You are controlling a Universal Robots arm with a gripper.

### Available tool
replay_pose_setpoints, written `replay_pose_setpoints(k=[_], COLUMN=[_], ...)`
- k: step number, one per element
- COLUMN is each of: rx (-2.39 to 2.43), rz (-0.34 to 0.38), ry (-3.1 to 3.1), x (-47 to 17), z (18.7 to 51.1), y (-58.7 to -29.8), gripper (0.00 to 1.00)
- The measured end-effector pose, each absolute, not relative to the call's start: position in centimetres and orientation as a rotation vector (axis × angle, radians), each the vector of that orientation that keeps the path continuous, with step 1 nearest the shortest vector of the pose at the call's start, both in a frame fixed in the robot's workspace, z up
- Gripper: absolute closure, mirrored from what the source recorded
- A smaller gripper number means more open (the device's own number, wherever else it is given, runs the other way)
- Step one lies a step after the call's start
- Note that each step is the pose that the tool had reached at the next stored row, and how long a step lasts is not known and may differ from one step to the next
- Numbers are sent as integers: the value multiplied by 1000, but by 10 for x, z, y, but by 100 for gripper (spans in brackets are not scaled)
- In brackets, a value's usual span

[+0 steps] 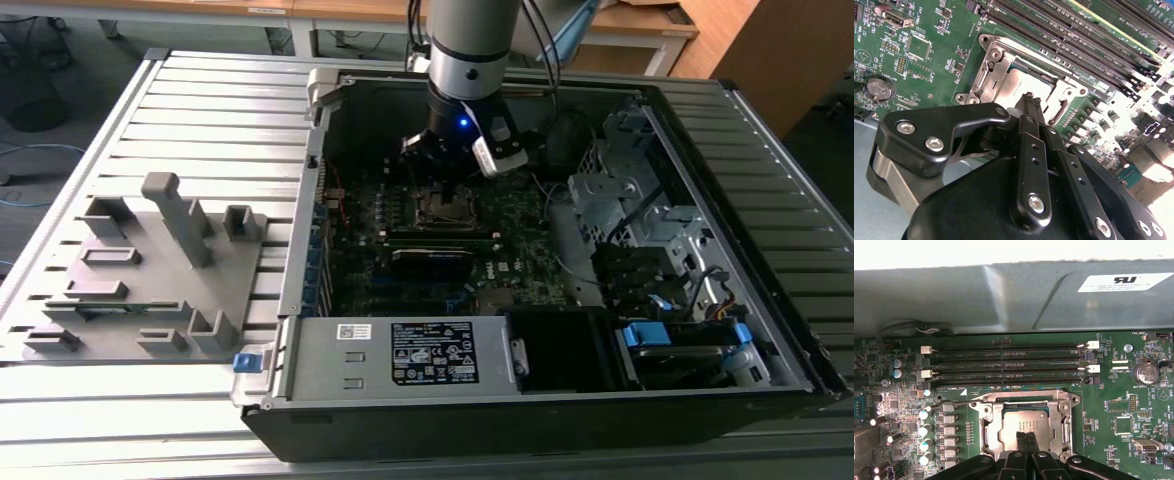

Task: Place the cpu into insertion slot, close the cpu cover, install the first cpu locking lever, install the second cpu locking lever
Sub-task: 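Install the first cpu locking lever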

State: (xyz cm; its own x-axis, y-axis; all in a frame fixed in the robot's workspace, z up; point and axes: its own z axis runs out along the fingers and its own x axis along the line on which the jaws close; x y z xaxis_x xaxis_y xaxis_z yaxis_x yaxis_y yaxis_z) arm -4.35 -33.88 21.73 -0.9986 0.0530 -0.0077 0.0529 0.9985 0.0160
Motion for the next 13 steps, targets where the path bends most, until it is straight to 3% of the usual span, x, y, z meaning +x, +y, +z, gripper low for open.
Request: replay_pose_setpoints(k=[13], rx=[83], rz=[25], ry=[3132], x=[-44], z=[219], y=[-339], gripper=[89])
